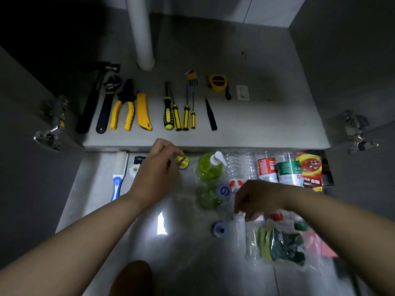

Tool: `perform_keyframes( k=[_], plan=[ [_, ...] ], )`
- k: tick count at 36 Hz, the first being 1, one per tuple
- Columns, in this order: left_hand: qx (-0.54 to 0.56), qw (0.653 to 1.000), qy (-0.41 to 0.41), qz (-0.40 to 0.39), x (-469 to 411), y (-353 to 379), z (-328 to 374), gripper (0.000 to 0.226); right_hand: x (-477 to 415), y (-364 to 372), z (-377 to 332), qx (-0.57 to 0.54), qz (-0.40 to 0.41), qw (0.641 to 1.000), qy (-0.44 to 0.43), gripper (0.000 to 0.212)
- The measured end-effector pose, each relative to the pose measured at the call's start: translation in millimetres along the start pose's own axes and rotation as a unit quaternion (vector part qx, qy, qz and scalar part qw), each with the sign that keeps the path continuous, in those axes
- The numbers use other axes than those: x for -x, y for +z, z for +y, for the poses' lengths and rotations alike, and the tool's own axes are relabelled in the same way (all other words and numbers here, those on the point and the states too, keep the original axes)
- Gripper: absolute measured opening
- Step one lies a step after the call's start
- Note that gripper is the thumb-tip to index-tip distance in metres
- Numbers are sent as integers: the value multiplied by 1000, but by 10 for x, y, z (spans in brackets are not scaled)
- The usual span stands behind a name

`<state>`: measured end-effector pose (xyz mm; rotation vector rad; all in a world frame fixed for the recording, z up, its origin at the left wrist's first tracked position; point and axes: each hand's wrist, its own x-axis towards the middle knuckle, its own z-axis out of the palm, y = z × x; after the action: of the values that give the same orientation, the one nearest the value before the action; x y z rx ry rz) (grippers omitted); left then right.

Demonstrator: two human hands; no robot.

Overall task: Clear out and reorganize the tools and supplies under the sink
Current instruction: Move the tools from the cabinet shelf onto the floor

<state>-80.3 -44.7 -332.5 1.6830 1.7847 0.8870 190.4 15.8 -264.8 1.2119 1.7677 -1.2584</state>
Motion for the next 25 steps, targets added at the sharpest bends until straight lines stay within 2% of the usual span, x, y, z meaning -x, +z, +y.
perform_keyframes(
  k=[2,4,6,9,13,15,17,22,25],
  plan=[
    [-13,999,31,3,-258,-80,151,23,72,-294,-13,-84,47,995,-3,16],
    [-19,998,54,0,-527,-132,274,20,64,-557,-8,-109,158,981,-16,16],
    [-35,997,70,-18,-779,-145,351,20,-33,-783,-7,-134,271,952,-48,15],
    [-84,991,86,-62,-1161,-123,380,23,-264,-1110,1,-148,371,912,-97,14],
    [-161,979,95,-86,-1679,-102,348,29,-671,-1513,28,-76,429,896,-86,43],
    [-194,974,84,-78,-1891,-80,313,40,-881,-1643,61,-34,450,890,-62,59],
    [-216,972,56,-72,-2095,-98,253,50,-1062,-1730,35,-13,467,881,-73,70],
    [-253,961,-13,-116,-2617,-92,15,55,-1413,-1838,-113,53,499,859,-100,79],
    [-196,972,-47,-121,-2798,-47,-78,67,-1556,-1872,-278,64,503,857,-89,74]
  ],
)
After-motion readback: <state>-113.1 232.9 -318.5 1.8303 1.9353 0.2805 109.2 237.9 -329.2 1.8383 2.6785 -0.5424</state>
